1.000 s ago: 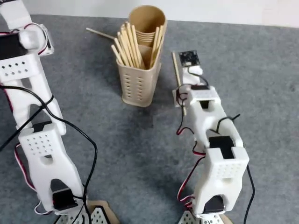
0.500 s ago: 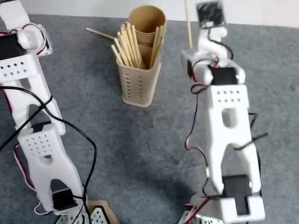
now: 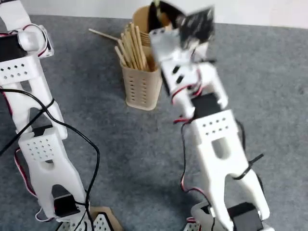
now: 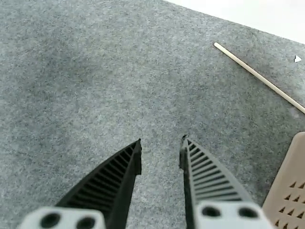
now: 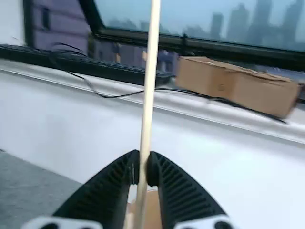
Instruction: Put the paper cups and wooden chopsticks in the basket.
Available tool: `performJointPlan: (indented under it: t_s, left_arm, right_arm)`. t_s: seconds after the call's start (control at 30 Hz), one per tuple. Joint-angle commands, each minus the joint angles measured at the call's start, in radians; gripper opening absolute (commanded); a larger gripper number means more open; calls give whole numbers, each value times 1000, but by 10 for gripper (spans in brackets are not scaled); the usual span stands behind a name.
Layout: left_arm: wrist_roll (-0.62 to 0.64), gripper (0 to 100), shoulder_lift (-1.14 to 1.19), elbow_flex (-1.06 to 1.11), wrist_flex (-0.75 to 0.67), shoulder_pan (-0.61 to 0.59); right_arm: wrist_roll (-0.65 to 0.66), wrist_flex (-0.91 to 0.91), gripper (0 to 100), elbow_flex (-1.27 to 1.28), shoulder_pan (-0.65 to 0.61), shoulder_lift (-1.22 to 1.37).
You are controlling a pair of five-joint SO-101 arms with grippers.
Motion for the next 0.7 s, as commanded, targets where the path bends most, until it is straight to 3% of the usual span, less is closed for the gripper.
performJointPlan:
  t_s: [0.0, 0.1, 0.43, 0.6, 0.67]
  left_arm:
    - [-9, 151, -59, -4, 6, -8]
    - [-9, 151, -56, -4, 6, -8]
    - [-9, 151, -56, -2, 6, -8]
    - [-9, 151, -56, -2, 6, -8]
    - [-9, 151, -56, -2, 6, -8]
  right_arm:
    - [2, -282, 5, 222, -36, -41]
    - [2, -427, 5, 348, -28, 16]
    - [5, -759, 5, 360, -5, 277]
    - [5, -794, 9, 364, -5, 317]
    - [5, -794, 53, 384, 1, 305]
